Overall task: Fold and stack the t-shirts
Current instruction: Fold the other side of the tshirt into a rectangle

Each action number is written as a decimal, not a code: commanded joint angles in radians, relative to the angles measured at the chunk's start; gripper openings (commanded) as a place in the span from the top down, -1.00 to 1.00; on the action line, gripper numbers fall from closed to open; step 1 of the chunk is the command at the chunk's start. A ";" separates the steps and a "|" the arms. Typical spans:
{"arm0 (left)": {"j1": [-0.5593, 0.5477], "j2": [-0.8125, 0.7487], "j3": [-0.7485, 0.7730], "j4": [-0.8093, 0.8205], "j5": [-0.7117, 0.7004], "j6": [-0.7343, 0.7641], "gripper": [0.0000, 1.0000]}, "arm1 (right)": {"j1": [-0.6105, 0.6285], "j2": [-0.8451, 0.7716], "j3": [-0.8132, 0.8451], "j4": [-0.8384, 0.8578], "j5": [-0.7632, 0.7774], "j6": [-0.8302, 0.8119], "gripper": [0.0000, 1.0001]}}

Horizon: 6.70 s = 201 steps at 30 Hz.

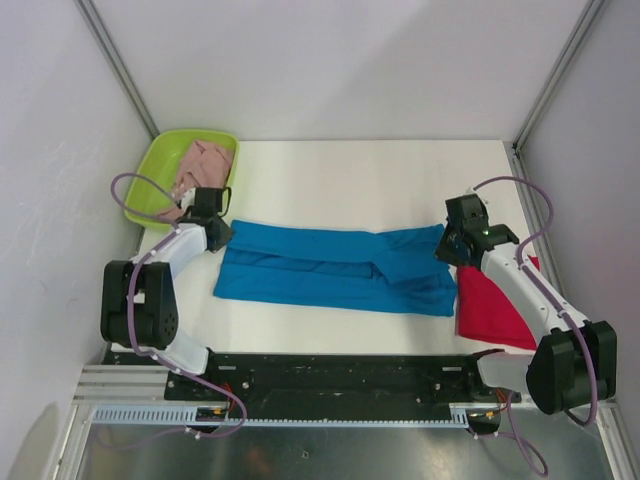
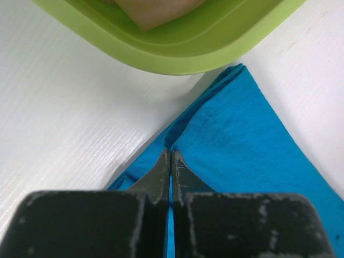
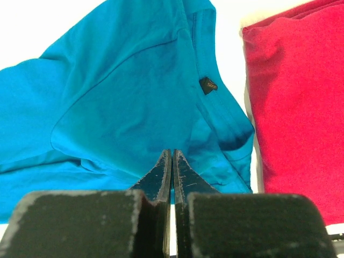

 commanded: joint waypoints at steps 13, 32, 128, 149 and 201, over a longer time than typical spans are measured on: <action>0.018 -0.068 -0.038 0.002 -0.011 0.019 1.00 | 0.029 -0.049 0.042 -0.057 0.042 0.018 1.00; 0.018 0.034 -0.049 0.002 0.019 0.006 1.00 | 0.031 0.082 -0.111 0.075 0.053 0.018 0.96; 0.009 -0.077 -0.009 -0.013 0.167 0.078 0.06 | 0.434 0.351 0.170 0.057 -0.147 -0.086 1.00; 0.007 -0.060 -0.006 -0.013 0.181 0.076 0.06 | 0.330 0.414 0.215 0.121 -0.359 -0.065 0.95; -0.090 0.248 0.237 0.030 0.239 0.102 0.09 | -0.141 0.368 0.052 0.421 -0.017 -0.033 0.05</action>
